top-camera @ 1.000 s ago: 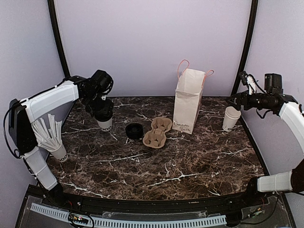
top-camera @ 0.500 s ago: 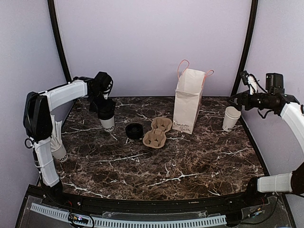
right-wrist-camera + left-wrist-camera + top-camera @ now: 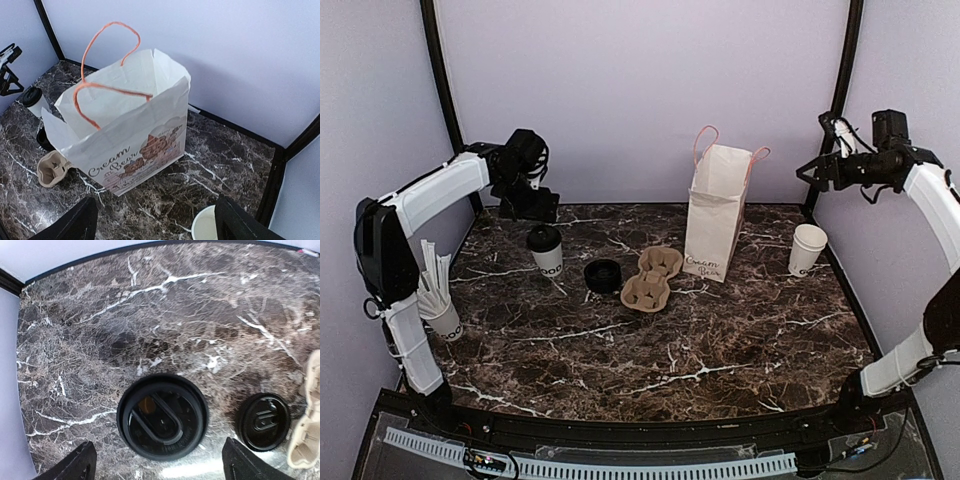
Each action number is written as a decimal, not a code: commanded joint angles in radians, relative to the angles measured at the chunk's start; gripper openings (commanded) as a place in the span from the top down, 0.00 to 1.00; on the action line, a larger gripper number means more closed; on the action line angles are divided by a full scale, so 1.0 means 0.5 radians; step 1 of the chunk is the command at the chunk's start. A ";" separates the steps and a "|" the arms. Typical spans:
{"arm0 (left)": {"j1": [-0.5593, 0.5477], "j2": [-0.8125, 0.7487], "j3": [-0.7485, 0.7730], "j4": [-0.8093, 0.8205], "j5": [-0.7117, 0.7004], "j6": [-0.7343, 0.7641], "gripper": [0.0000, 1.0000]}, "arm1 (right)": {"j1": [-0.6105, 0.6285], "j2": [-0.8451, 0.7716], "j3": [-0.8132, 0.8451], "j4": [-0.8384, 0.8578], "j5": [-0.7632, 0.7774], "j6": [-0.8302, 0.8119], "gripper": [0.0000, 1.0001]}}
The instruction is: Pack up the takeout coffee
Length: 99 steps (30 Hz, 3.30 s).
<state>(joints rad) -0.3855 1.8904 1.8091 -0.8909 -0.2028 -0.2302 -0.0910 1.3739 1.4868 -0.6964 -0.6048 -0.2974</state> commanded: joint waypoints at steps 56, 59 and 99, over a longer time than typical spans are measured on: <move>-0.493 -0.604 -0.531 0.460 0.675 -0.111 0.27 | 0.449 -0.345 -0.263 -0.174 0.281 -0.066 1.00; -0.577 -0.523 -0.499 0.479 0.604 -0.200 0.28 | 0.444 -0.428 -0.370 -0.221 0.324 -0.156 1.00; -0.919 1.045 0.952 -0.089 0.244 -0.348 0.46 | 0.287 -0.552 -0.575 0.064 0.190 -0.002 1.00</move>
<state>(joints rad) -0.8410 2.4149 2.2490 -0.8825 -0.0872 -0.4213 0.0624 1.1126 1.2098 -0.7170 -0.4755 -0.3119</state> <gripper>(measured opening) 0.539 0.007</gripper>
